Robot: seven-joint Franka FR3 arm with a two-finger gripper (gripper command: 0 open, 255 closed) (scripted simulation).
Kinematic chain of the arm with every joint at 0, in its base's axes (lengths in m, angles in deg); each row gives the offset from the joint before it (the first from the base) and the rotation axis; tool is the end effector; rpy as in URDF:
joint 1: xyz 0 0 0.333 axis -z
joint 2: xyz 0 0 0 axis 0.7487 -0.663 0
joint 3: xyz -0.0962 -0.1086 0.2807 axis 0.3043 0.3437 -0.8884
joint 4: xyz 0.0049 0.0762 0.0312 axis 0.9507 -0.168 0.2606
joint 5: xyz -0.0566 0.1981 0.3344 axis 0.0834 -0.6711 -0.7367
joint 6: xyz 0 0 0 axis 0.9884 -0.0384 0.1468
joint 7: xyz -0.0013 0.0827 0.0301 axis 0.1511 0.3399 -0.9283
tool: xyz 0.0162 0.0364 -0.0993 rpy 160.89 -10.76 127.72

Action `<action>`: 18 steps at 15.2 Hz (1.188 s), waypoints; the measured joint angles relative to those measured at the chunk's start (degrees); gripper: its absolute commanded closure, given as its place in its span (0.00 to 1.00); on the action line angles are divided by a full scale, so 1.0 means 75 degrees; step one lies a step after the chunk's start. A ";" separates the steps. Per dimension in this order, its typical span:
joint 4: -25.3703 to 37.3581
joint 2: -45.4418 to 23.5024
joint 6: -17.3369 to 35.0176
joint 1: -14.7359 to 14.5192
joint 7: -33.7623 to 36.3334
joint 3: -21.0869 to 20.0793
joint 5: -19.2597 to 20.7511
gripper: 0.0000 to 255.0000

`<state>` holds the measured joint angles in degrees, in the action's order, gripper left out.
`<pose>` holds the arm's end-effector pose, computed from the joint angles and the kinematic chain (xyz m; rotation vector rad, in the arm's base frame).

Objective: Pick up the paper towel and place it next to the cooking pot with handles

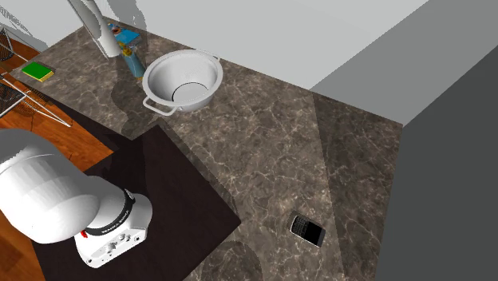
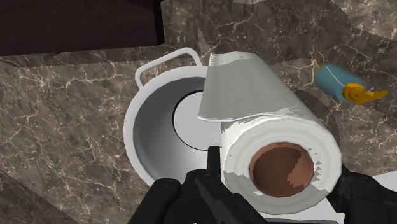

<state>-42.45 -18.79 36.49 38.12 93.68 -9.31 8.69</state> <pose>0.2887 0.4411 0.5635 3.0803 -0.0912 0.0841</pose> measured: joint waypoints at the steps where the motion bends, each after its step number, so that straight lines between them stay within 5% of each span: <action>1: 0.0286 -0.0304 -0.0074 -0.0029 0.0248 -0.0161 0.0197 1.00; 6: 0.2097 -0.2444 -0.0567 -0.0776 0.1818 -0.0853 0.1740 1.00; 12: 0.4765 -0.4721 -0.1663 -0.2702 0.2935 -0.0669 0.3339 1.00; 18: 0.4346 -0.4829 -0.1210 -0.2703 0.3100 -0.0639 0.3413 1.00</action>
<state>-9.86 -55.01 27.42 17.85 116.93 -14.10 34.28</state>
